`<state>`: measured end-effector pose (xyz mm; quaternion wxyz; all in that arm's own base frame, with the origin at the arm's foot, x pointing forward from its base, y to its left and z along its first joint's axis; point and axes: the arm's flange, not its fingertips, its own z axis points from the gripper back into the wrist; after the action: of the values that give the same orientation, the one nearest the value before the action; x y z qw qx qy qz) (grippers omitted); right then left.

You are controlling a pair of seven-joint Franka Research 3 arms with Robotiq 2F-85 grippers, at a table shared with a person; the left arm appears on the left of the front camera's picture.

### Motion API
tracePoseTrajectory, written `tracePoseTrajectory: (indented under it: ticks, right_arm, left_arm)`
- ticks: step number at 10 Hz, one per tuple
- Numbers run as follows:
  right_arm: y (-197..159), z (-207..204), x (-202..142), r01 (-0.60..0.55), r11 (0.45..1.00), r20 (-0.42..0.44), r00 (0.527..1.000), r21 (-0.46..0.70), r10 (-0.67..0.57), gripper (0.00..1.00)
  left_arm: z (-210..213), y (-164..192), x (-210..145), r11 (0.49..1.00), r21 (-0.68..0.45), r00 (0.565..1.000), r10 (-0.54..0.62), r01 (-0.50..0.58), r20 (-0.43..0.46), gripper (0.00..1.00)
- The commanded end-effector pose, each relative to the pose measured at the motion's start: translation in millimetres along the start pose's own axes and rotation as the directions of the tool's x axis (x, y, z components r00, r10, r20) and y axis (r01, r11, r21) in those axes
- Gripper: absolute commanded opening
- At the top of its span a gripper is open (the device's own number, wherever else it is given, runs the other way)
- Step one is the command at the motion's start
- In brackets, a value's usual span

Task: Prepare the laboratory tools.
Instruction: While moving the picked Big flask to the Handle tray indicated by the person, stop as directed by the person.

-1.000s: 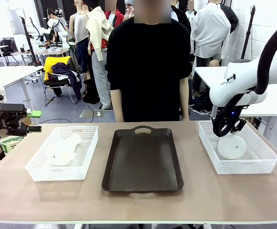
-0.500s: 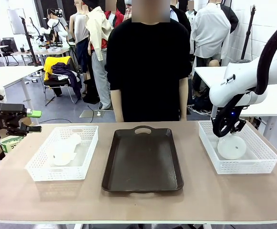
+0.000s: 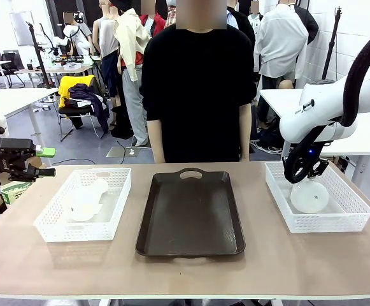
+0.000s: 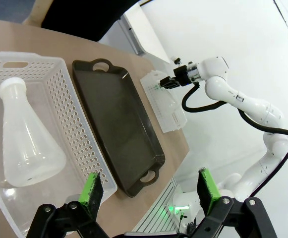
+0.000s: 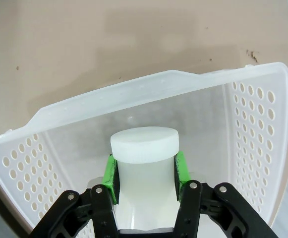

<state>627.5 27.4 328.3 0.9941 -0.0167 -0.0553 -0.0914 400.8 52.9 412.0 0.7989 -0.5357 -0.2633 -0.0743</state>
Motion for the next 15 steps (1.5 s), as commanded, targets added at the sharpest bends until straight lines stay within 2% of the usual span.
tracePoseTrajectory:
  ticks: [1,4,5,7,11,15]
  right_arm:
    - [1.7,-0.2,-0.1,-0.002,1.0,0.005,1.0,0.004,0.002,0.0]
    - [0.0,0.0,0.0,0.0,1.0,0.0,1.0,0.0,0.0,0.0]
    - [-2.4,12.9,-4.8,-0.002,0.999,0.014,1.0,-0.051,0.003,0.0]
    - [-6.0,38.5,-11.1,0.003,0.999,0.017,1.0,-0.051,-0.002,0.0]
    - [-14.1,96.5,-21.0,-0.023,1.0,0.038,0.999,-0.001,0.023,0.0]
    - [-28.9,142.1,-42.4,-0.053,0.998,0.105,0.993,0.044,0.048,0.0]
  left_arm:
    - [1.9,-0.2,0.4,1.0,-0.011,1.0,-0.004,0.004,0.003,1.0]
    - [1.9,-0.2,0.4,1.0,-0.011,1.0,-0.004,0.004,0.003,1.0]
    - [1.9,-0.2,0.4,1.0,-0.011,1.0,-0.004,0.004,0.003,1.0]
    - [1.9,-0.2,0.4,1.0,-0.011,1.0,-0.004,0.004,0.003,1.0]
    - [1.9,-0.2,0.4,1.0,-0.011,1.0,-0.004,0.004,0.003,1.0]
    - [1.9,-0.2,0.4,1.0,-0.011,1.0,-0.004,0.004,0.003,1.0]
